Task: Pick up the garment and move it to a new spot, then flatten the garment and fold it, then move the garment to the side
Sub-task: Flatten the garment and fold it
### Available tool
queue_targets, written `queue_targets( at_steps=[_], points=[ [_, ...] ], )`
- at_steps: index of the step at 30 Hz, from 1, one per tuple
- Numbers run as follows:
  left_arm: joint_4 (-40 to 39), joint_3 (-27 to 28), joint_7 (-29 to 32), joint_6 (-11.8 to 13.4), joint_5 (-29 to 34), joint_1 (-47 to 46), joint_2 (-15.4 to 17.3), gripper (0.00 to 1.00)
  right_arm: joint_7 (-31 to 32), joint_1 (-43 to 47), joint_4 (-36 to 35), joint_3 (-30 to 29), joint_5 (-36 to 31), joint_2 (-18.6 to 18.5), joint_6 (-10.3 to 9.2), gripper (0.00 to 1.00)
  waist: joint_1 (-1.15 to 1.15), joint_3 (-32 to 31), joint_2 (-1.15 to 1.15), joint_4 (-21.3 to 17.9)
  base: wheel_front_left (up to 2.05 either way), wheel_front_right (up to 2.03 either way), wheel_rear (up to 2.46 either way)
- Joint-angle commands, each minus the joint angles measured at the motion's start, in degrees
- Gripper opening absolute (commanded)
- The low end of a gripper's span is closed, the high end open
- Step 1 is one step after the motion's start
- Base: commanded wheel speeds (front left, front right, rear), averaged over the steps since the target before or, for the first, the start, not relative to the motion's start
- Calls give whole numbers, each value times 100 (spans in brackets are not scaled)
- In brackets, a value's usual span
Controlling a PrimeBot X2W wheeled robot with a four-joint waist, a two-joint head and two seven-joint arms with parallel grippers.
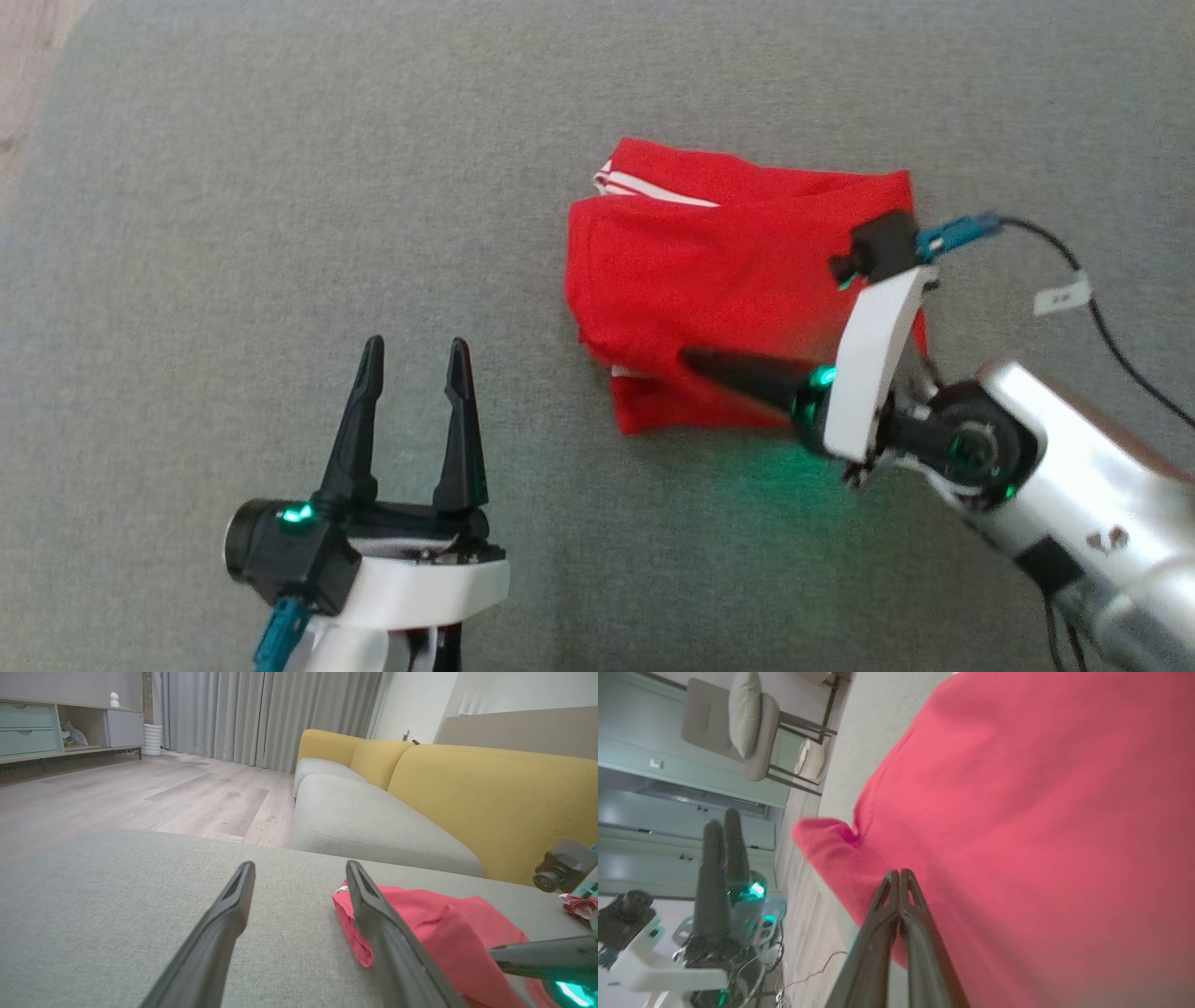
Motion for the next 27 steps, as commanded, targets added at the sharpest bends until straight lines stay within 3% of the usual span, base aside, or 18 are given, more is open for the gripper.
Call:
queue_targets(
  at_steps=[1, 5, 6, 7, 8, 13, 15, 17, 22, 27],
  points=[
    [-188, 228, -29, 23, 61, -137, -16, 100, 57, 191, -528, 137, 119, -126, 40, 0, -1, -76, 0, -98, 0, 0, 0],
    [-166, 281, -29, -1, 90, -95, -16, 100, -139, 449, -1146, 208, 257, -175, 40, 0, -1, -190, 0, -195, 0, 0, 0],
    [-145, 310, -29, -12, 97, -60, -16, 100, -642, 576, -1507, 156, 28, -244, 40, 0, -1, -292, 0, -253, 0, 0, 0],
    [-140, 330, -29, -14, 100, -37, -16, 100, -995, 633, -1615, 125, -197, -299, 40, 23, -1, -352, 0, -285, 0, 0, 0],
    [-138, 359, -29, -11, 101, -5, -16, 100, -1412, 682, -1663, 101, -500, -367, 40, 100, -1, -415, 0, -321, 0, 0, 0],
    [-117, 506, -29, 15, 101, 201, -16, 100, -3947, 1073, -1049, -123, -2168, -588, 40, 100, -1, -717, 0, -495, 0, 0, 0],
    [-98, 566, -29, 16, 119, 280, -16, 100, -4608, 1336, -538, -412, -2585, -505, 40, 100, -1, -829, 0, -563, 0, 0, 0],
    [-71, 651, -29, 10, 141, 363, -16, 100, -4729, 1582, -193, -967, -3110, -291, 40, 100, -1, -945, 0, -649, 0, 0, 0],
    [62, 890, -29, -56, 260, 633, -16, 100, -4739, 2651, -365, -2893, -5071, 579, 40, 100, -1, -1321, 0, -846, 0, 0, 0],
    [206, 1064, -29, -147, 442, 951, -16, 100, -4740, 3467, -660, -3413, -6294, 1063, 40, 100, -1, -1675, 0, -984, 0, 0, 0]
  ],
)
